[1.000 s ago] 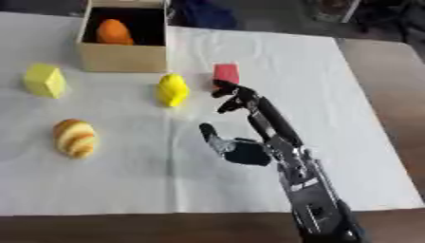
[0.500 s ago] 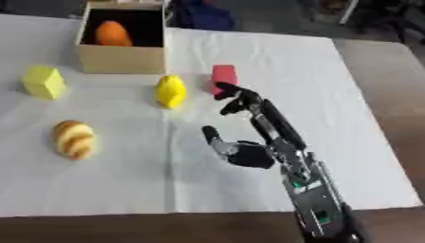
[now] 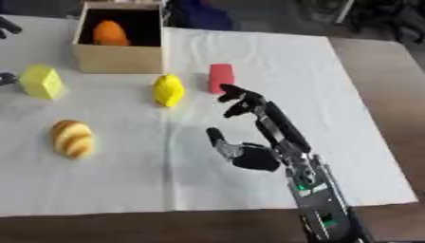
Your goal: Pick up objects on the table and place them in the box.
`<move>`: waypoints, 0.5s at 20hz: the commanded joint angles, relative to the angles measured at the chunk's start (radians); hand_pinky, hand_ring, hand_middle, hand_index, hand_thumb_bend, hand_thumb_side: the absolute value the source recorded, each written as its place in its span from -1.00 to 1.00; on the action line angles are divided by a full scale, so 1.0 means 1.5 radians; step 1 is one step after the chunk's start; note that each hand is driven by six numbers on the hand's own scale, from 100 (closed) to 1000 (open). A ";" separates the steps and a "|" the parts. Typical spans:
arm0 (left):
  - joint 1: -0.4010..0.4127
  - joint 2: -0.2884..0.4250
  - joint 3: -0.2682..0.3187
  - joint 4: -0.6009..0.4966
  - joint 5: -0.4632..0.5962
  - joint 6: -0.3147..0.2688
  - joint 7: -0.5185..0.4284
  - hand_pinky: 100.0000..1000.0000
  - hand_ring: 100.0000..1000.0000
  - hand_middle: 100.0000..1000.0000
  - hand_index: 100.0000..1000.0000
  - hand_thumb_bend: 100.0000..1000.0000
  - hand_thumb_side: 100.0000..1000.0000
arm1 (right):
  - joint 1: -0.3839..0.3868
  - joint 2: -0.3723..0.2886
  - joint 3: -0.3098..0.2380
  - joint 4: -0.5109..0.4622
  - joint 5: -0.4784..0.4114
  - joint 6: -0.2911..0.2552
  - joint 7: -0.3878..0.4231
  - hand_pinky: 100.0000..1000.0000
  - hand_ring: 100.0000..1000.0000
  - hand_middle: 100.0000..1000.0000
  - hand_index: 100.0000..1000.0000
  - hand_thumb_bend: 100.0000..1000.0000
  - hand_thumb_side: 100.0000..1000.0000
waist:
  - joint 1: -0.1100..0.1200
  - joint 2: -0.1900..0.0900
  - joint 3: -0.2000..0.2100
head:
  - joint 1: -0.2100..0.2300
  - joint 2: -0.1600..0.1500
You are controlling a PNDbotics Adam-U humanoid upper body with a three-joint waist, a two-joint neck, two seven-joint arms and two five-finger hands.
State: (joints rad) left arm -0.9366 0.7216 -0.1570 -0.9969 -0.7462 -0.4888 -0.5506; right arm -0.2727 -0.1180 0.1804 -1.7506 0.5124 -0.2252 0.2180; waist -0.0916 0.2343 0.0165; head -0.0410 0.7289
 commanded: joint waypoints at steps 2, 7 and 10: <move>-0.030 -0.018 0.004 0.042 -0.075 -0.015 -0.033 0.62 0.54 0.62 0.85 0.01 -0.24 | -0.006 -0.002 0.003 -0.007 -0.007 -0.002 0.004 0.36 0.24 0.48 0.88 -0.66 -0.23 | 0.006 -0.022 -0.007 | 0.006 0.003; -0.039 -0.037 0.005 0.067 -0.128 -0.031 -0.046 0.62 0.55 0.63 0.86 0.09 -0.25 | -0.006 -0.001 0.003 -0.007 -0.009 -0.003 0.005 0.36 0.24 0.47 0.88 -0.67 -0.23 | 0.005 -0.021 -0.014 | 0.010 0.004; -0.040 -0.043 0.009 0.073 -0.143 -0.027 -0.032 0.62 0.54 0.62 0.86 0.05 -0.41 | -0.007 0.000 0.004 -0.007 -0.010 -0.003 0.006 0.36 0.24 0.47 0.88 -0.67 -0.23 | 0.005 -0.020 -0.015 | 0.010 0.004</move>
State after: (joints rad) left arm -0.9697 0.6421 -0.1544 -0.8825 -0.9484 -0.5140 -0.5896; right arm -0.2728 -0.1173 0.1863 -1.7505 0.5072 -0.2266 0.2224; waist -0.0916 0.2343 -0.0055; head -0.0281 0.7301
